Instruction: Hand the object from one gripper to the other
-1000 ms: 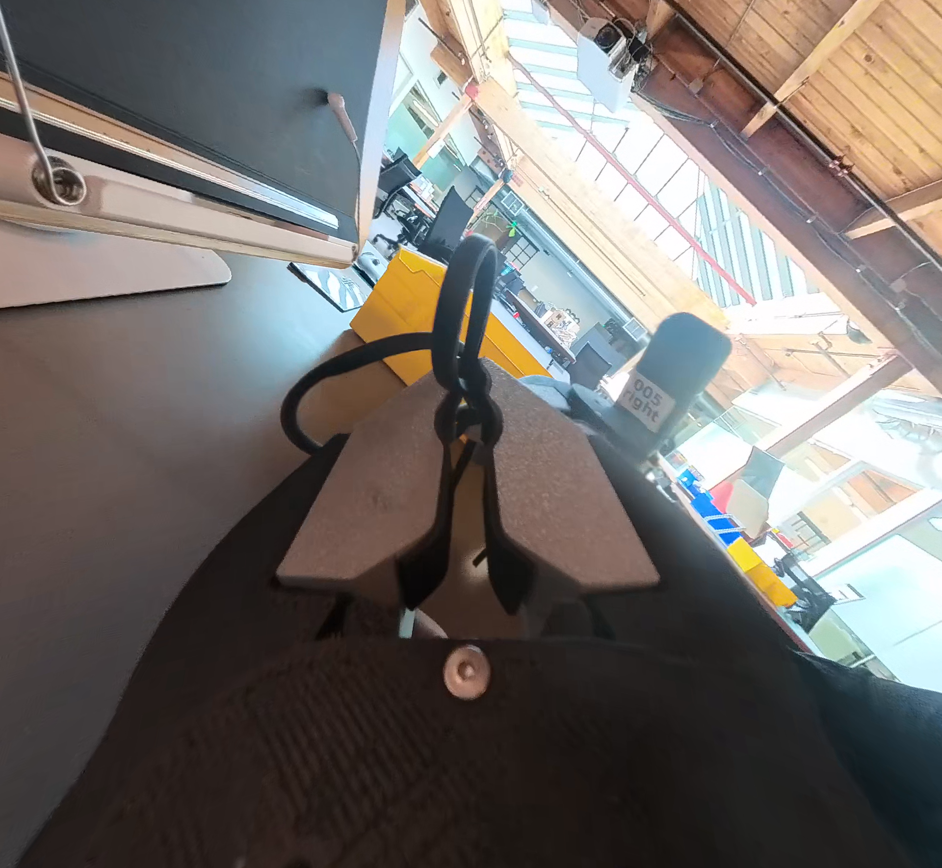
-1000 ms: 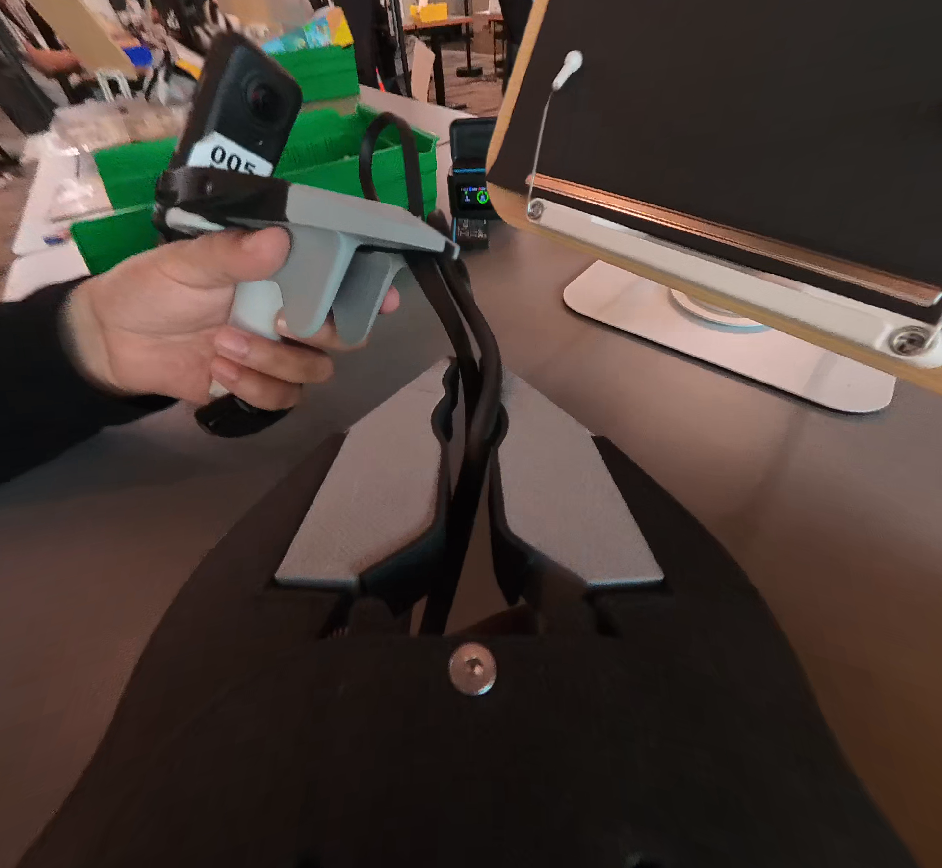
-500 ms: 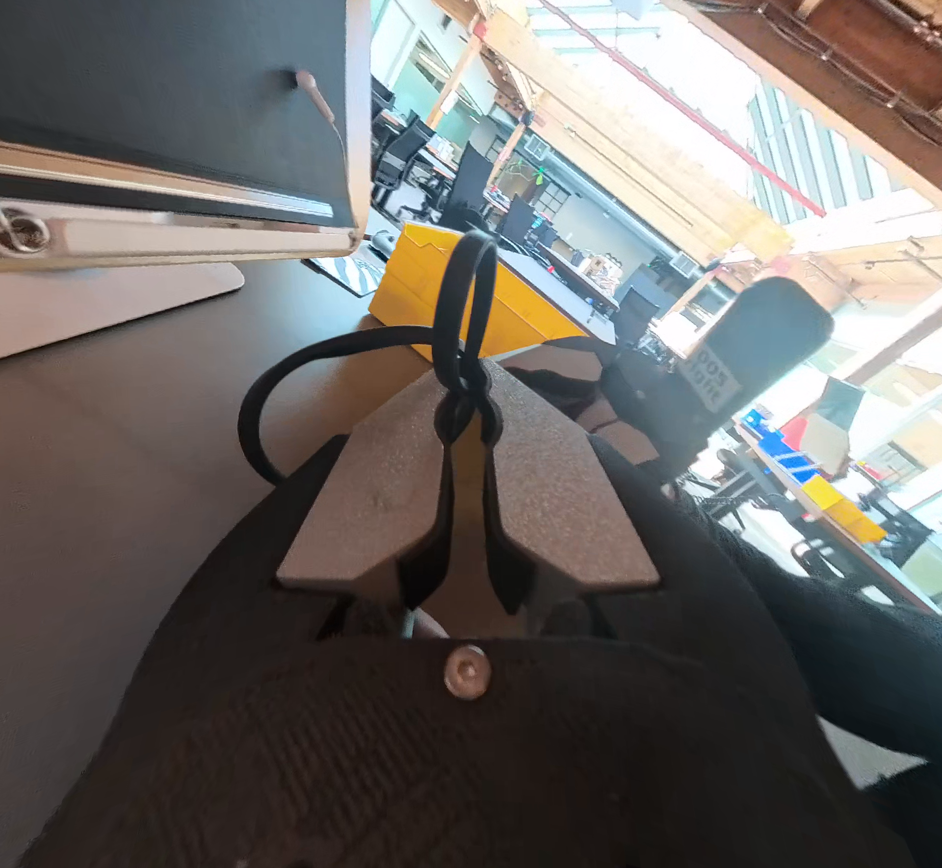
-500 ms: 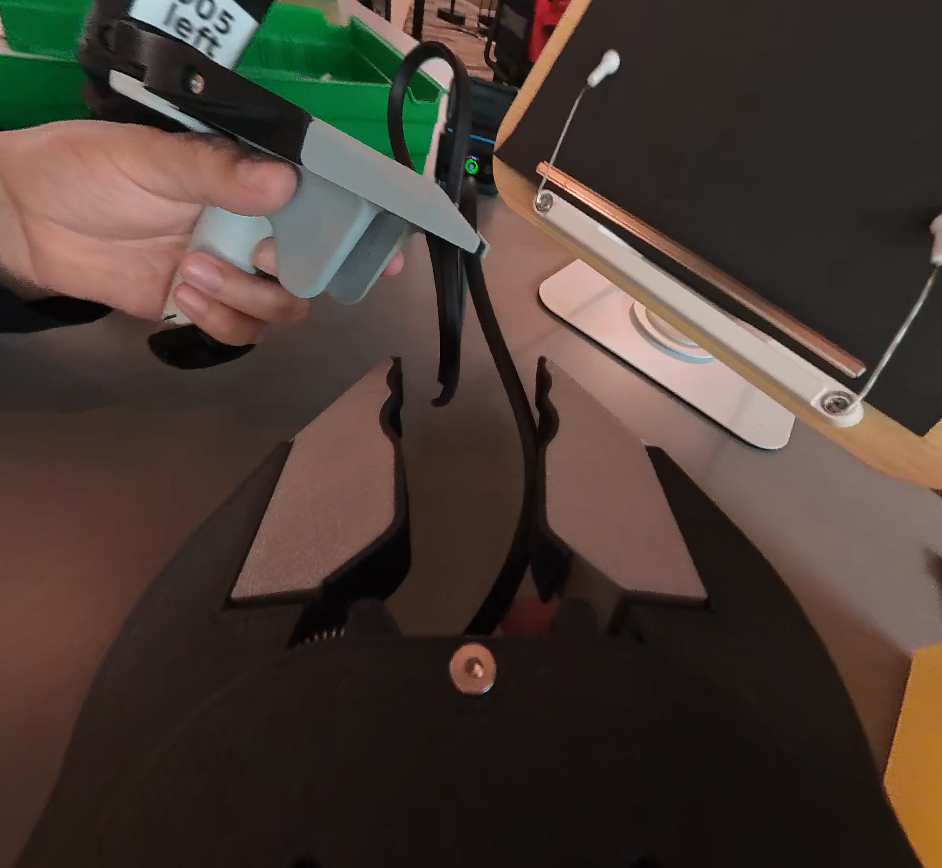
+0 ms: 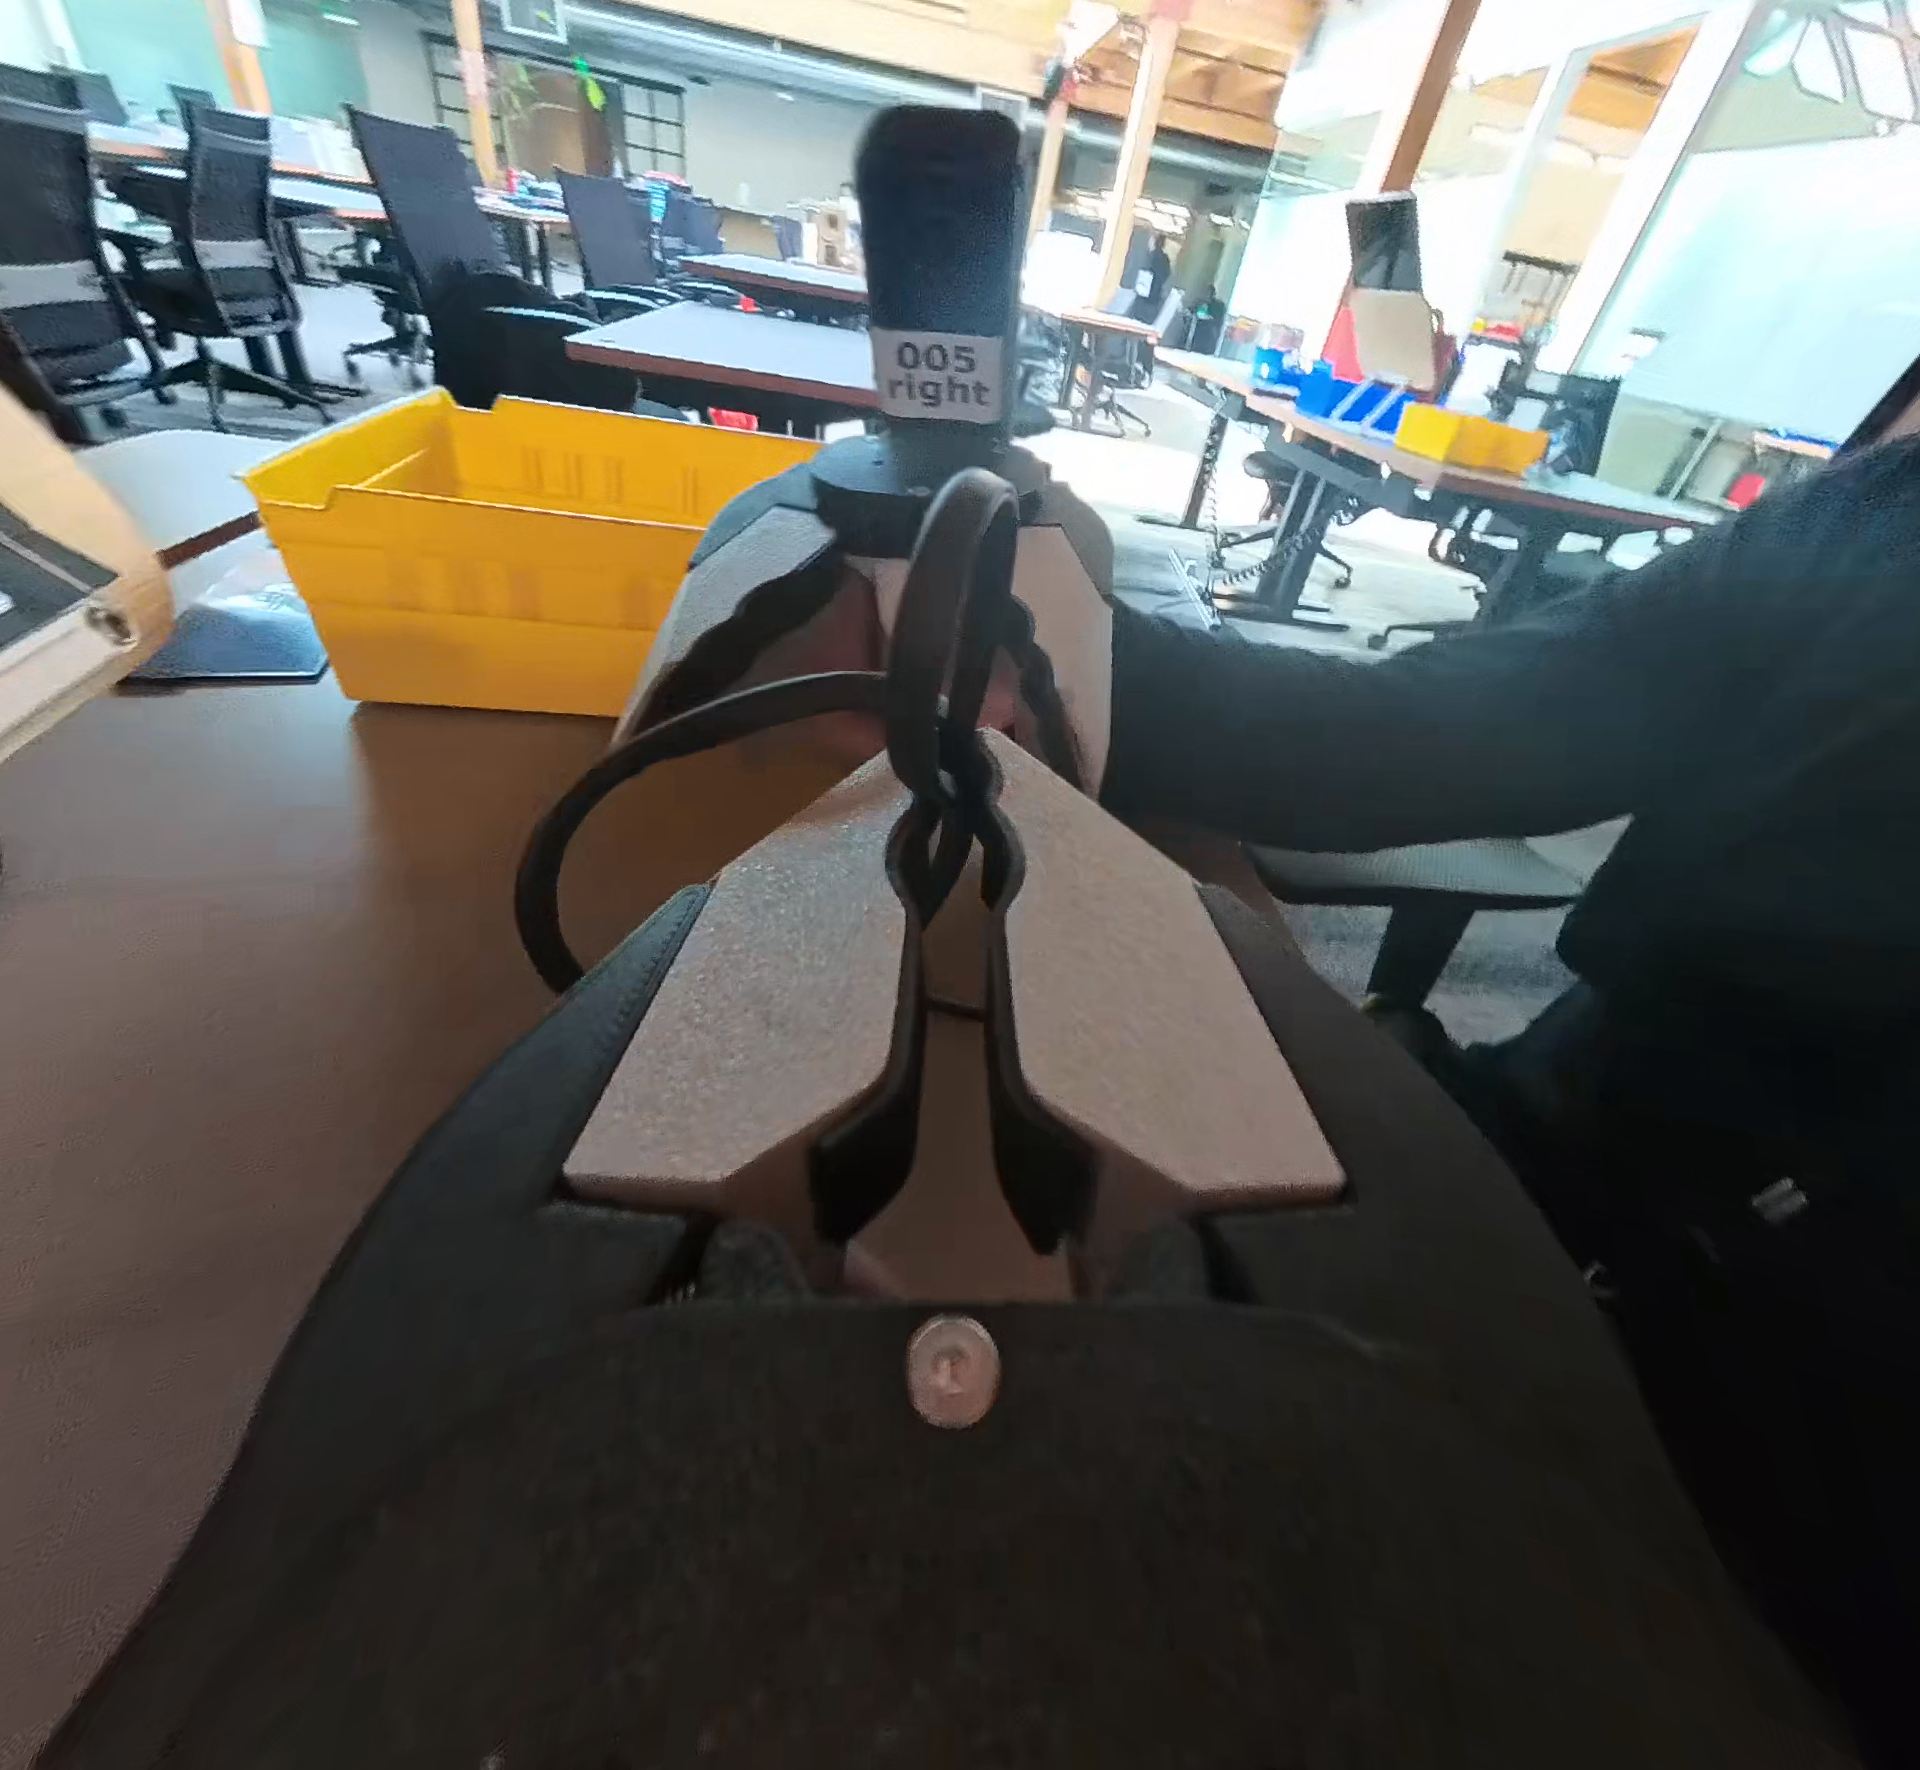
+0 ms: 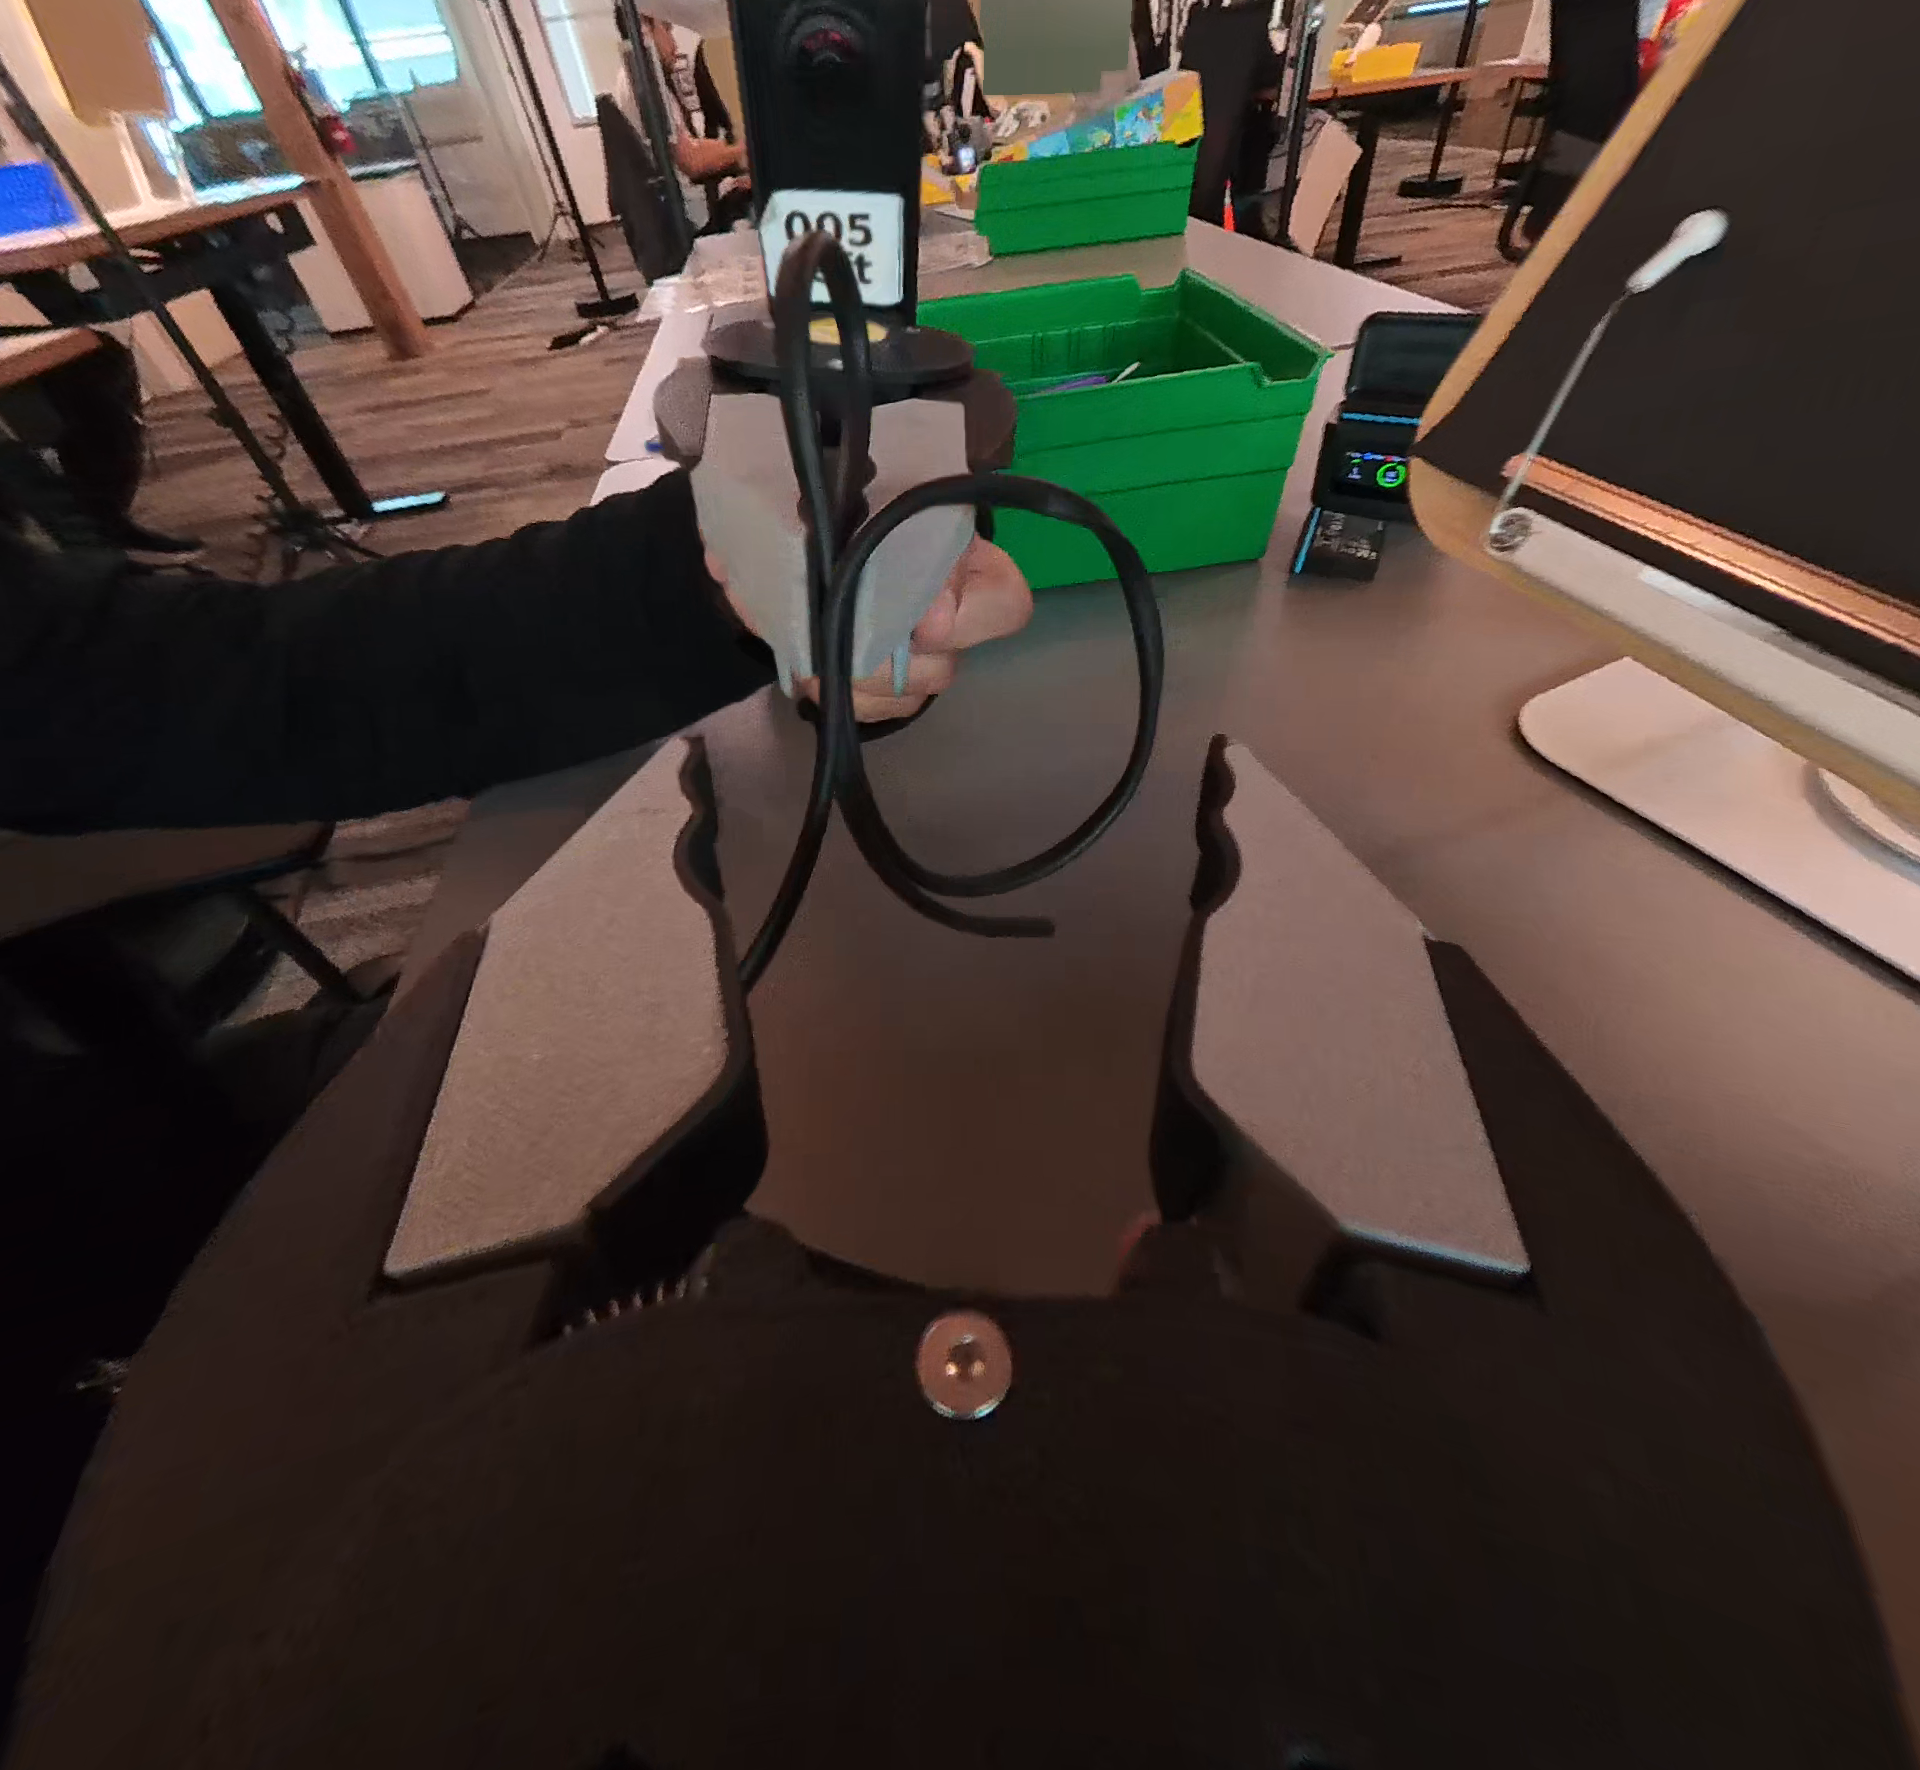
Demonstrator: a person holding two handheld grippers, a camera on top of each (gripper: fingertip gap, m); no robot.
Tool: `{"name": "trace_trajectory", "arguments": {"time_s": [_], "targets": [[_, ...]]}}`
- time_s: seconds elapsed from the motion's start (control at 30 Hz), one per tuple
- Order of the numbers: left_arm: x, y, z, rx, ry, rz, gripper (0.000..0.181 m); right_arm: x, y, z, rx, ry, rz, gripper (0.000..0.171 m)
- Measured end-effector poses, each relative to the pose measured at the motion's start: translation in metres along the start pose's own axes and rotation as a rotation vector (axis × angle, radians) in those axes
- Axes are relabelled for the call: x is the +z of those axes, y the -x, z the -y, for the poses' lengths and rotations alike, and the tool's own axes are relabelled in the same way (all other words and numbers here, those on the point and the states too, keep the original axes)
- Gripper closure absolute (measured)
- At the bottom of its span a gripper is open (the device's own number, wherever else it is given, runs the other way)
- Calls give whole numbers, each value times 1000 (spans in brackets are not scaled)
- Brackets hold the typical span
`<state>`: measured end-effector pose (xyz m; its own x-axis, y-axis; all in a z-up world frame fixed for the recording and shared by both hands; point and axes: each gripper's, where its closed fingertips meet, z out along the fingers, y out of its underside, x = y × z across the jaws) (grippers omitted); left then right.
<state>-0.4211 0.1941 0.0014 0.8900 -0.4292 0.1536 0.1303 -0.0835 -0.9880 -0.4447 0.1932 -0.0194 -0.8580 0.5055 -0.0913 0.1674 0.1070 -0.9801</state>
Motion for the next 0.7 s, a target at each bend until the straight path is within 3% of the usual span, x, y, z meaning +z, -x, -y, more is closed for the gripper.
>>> {"name": "trace_trajectory", "arguments": {"time_s": [0.37, 0.57, 0.63, 0.7], "targets": [[8, -44, -7, 97, 20, -213, 180, 26, 32, -21, -85, 79, 130, 80], [6, -41, -7, 92, 17, -206, 180, 25, 40, -19, -153, 71, 154, 113], [4, -38, -6, 92, 11, -189, 179, 24, 41, -18, -161, 68, 162, 131], [2, -31, -3, 82, 4, -152, 179, 22, 43, -18, -169, 69, 181, 163]]}}
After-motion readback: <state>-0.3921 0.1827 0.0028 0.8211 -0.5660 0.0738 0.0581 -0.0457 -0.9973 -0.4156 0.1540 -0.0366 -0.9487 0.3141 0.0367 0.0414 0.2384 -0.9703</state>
